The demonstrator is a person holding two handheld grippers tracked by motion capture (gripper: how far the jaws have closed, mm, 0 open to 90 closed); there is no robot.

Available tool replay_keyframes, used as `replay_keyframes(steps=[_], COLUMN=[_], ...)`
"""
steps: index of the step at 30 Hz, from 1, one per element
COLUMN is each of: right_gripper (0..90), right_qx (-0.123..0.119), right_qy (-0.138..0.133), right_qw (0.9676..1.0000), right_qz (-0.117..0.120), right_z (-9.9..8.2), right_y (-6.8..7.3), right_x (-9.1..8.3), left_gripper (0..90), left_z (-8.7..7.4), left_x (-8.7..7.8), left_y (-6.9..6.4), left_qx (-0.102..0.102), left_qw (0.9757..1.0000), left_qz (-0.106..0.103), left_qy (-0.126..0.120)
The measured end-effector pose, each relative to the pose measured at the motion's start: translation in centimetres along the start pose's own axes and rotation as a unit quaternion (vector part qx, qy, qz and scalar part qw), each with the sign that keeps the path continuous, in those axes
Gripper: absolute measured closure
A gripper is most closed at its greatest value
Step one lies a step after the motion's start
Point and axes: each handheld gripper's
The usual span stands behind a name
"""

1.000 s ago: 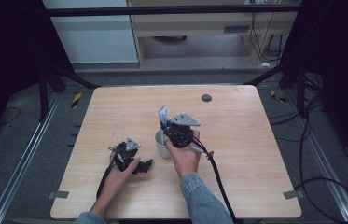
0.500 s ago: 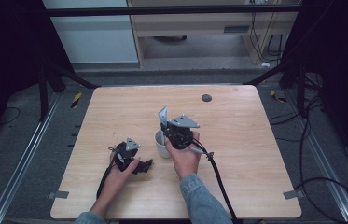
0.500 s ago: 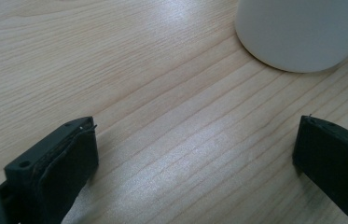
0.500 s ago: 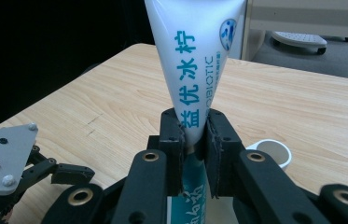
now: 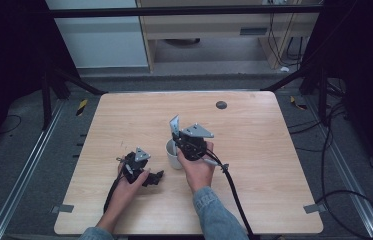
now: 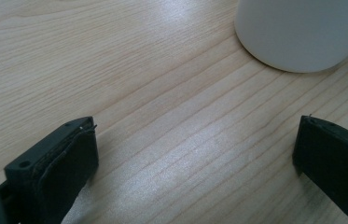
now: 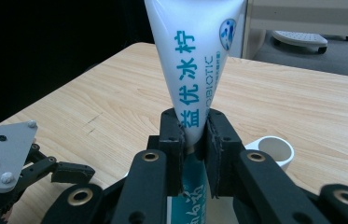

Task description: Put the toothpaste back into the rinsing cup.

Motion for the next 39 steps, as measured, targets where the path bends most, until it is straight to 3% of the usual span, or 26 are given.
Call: replay_keyframes(steps=[22,39], right_gripper=[77.9,72.6], right_qx=[-0.001,0.013], right_qy=[-0.009,-0.009], right_qw=[1.0,0.9998], right_qz=[0.001,0.012], right_z=[-0.24,0.05], right_y=[-0.07,-0.74], right_x=[-0.08,-0.21], left_gripper=[0.0,0.0], left_z=[0.0,0.0], left_x=[0.01,0.01], left_y=[0.0,-0.01], left_qx=[0.0,0.0], left_qw=[1.0,1.0], left_qz=[0.0,0.0], left_qy=[0.0,0.0])
Point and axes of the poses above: each handheld gripper's, and its own axes: x roughly forward along the jaws, z roughly out of its top, y roughly to its left, and after that the axes turned 12 degrees about z, right-handed
